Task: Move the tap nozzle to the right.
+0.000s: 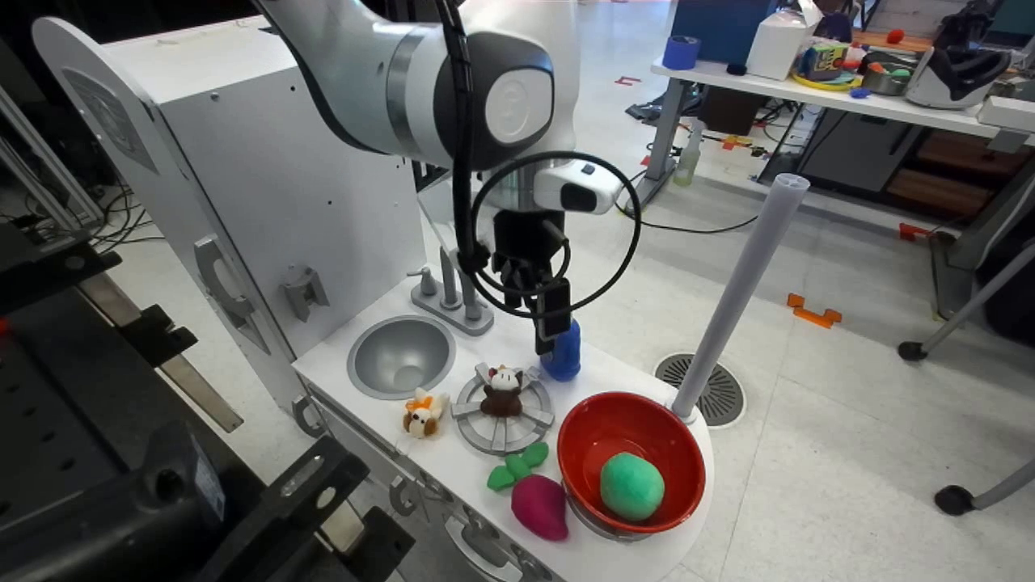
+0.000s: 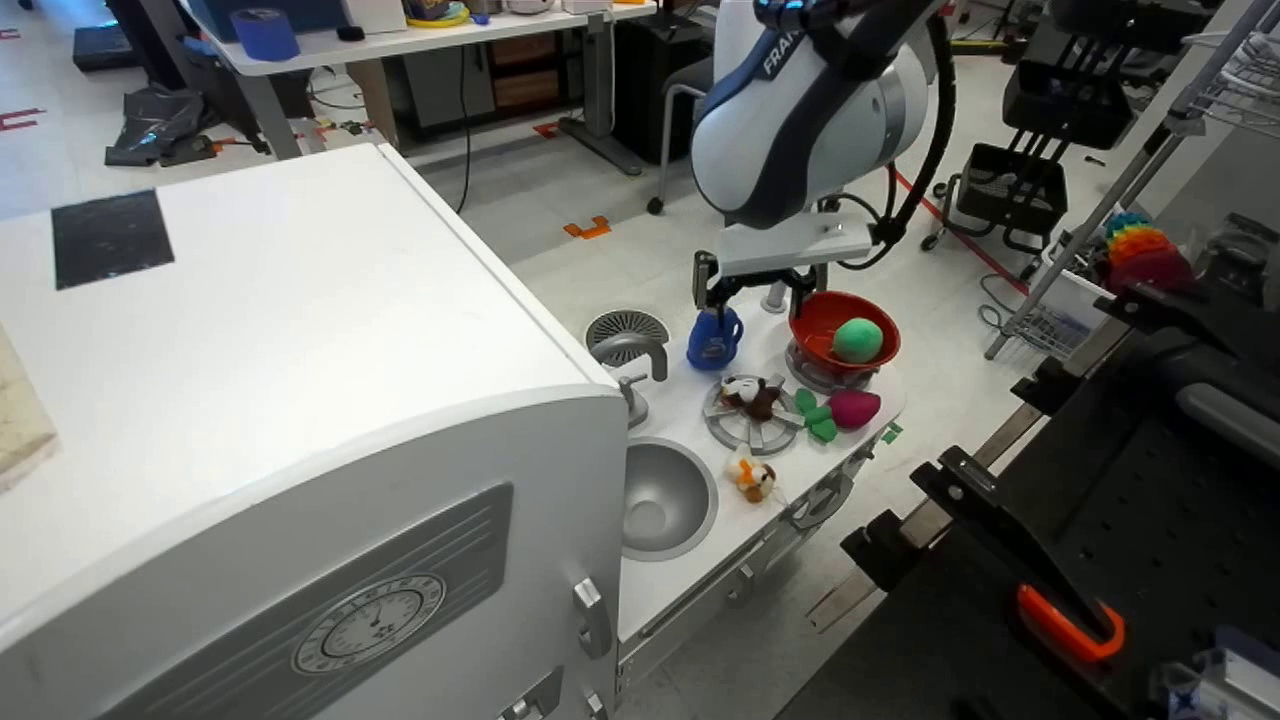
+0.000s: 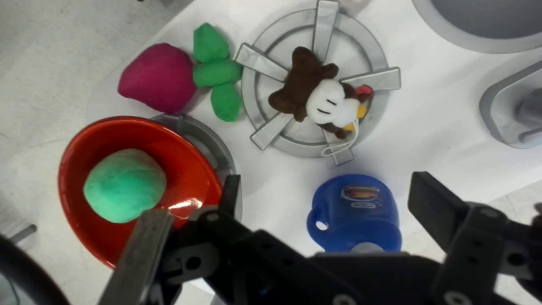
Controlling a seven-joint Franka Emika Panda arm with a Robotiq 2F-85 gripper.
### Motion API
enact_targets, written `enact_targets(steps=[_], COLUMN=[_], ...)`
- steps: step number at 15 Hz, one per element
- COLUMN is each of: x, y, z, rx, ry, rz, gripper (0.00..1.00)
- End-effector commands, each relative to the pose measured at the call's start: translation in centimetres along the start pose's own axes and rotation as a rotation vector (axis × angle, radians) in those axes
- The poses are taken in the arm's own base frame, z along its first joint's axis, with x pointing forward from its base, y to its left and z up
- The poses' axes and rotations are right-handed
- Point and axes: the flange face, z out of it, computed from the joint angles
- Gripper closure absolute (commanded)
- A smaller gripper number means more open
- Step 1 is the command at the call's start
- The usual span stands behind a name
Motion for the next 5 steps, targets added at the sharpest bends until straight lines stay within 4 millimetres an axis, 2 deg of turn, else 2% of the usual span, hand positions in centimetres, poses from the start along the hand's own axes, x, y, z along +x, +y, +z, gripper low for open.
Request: enact_targets(steps=[1, 3, 4, 5], x=[-0.9, -1.4, -0.3, -0.4], y=[1.0, 2.5, 1.0, 1.4], z=[-5.5, -9.1, -5.3, -7.1], rx=[-0.064, -0.133, -0.093, -0.107], ry=[-0.177, -0.265, -0.194, -0.227], rz=[0.059, 0.09, 0.056, 0.068], gripper=[0.0, 0.0, 0.0, 0.0])
